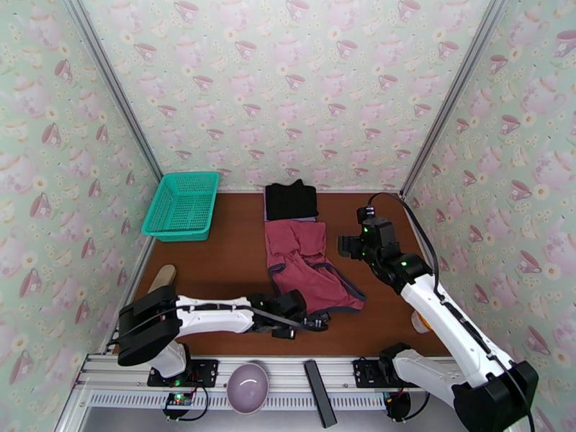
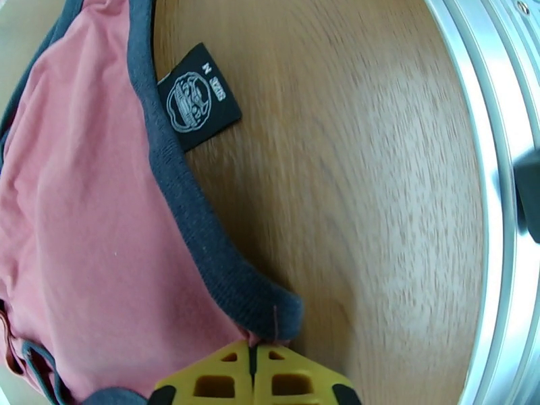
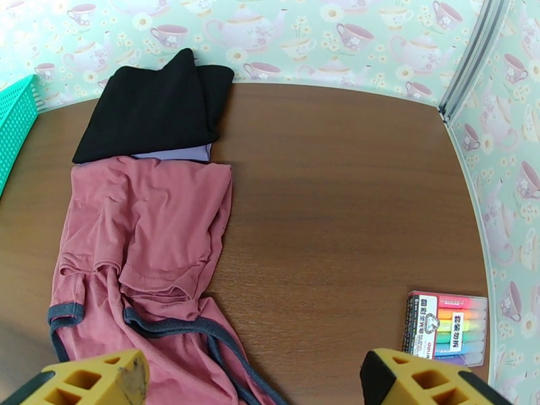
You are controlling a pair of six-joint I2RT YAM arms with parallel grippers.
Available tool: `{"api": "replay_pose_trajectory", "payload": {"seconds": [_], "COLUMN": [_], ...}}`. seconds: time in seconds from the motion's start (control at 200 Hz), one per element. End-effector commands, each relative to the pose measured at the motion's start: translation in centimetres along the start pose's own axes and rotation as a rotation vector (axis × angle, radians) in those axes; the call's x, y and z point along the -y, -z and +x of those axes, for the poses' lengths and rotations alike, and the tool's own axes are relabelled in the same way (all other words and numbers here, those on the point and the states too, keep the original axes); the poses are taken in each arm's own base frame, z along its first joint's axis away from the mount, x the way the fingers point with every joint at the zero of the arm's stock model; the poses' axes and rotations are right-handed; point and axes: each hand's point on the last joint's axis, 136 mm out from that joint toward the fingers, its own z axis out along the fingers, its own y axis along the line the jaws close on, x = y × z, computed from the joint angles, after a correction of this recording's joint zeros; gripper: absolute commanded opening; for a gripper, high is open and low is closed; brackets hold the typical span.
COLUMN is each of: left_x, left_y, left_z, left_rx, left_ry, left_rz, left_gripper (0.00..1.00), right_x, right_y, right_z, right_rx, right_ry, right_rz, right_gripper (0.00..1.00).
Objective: Fold and stack the mixed laundry pile
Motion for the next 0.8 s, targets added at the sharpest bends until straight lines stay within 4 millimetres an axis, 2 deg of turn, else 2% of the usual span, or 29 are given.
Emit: {"api": "replay_pose_trajectory", "payload": {"seconds": [0.0,0.095,0.2,0.26,0.366,0.551,0.621,0.791], "left_x": [-1.6,-2.1,-2.5,-2.5,-2.6,-2.2,-1.9,-2.0], "left_y": [2.9,4.9,6.4,6.9,7.1,7.3,7.4,8.4], "left_z": [0.7,1.7,3.0,3.6,4.3,5.5,6.1,7.8], "left_rx": [-0.007,-0.035,-0.054,-0.052,-0.037,-0.029,-0.025,-0.040], "left_ry": [0.038,0.050,0.067,0.082,0.119,0.181,0.191,0.230], "left_rz": [-0.061,-0.079,-0.105,-0.119,-0.139,-0.140,-0.138,-0.148], "left_gripper": [0.00,0.00,0.00,0.00,0.00,0.00,0.00,0.00], "right_x": [0.1,-1.1,-3.7,-5.0,-6.8,-6.2,-6.3,-8.0], "right_y": [0.4,0.3,0.3,0.2,-0.2,-1.1,-0.6,2.1], "right_z": [0.4,0.5,1.4,2.4,4.8,10.3,12.1,15.5], "right_rx": [-0.005,-0.013,-0.024,-0.041,-0.098,-0.317,-0.355,-0.321], "right_ry": [0.036,0.108,0.230,0.318,0.541,0.997,1.158,1.499], "right_rz": [-0.005,-0.077,-0.224,-0.285,-0.307,-0.199,-0.222,-0.378], "right_gripper": [0.87,0.87,0.82,0.77,0.75,0.76,0.77,0.83]}}
